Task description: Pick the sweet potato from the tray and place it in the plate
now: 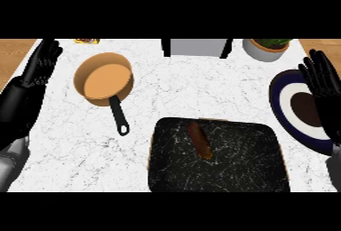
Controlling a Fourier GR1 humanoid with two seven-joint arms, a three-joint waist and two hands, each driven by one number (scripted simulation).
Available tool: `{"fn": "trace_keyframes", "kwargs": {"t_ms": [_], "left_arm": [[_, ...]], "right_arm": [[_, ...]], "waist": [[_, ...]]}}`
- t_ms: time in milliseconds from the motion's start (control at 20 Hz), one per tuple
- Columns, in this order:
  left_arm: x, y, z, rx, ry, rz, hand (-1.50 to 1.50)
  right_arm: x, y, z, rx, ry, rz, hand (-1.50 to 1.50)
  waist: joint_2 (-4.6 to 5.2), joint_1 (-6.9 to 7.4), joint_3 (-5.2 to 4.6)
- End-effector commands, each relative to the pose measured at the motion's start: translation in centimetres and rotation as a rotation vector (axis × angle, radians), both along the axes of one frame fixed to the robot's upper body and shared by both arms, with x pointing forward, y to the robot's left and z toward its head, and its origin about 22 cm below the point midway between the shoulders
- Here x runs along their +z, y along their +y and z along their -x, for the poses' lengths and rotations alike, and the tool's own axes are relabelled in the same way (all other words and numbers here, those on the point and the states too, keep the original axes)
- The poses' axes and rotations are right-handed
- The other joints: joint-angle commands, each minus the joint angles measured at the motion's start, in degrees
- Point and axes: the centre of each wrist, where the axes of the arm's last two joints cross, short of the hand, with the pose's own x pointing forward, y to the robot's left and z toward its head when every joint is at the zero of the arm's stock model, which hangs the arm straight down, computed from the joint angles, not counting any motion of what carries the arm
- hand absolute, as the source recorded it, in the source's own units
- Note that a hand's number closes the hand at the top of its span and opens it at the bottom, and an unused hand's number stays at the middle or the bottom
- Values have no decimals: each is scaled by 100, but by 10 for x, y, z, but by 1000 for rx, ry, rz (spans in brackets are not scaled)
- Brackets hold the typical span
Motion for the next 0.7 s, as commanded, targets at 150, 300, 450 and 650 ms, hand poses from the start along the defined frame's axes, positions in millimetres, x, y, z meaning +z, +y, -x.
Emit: {"fn": "trace_keyframes", "kwargs": {"t_ms": [150, 300, 450, 650], "left_arm": [[-95, 0, 25, 137, 519, 197, 0], [-121, -3, 37, 149, 659, 220, 0], [-151, -25, 53, 151, 851, 338, 0], [-165, -47, 65, 171, 907, 381, 0]], "right_arm": [[55, 53, -19, 183, -126, 298, 150], [107, 23, -16, 69, -223, 833, 150], [80, 73, -29, -85, -302, 644, -150], [50, 124, -33, 32, -321, 580, -150]], "waist": [[210, 248, 122], [220, 216, -167], [190, 202, 140], [130, -5, 166]]}}
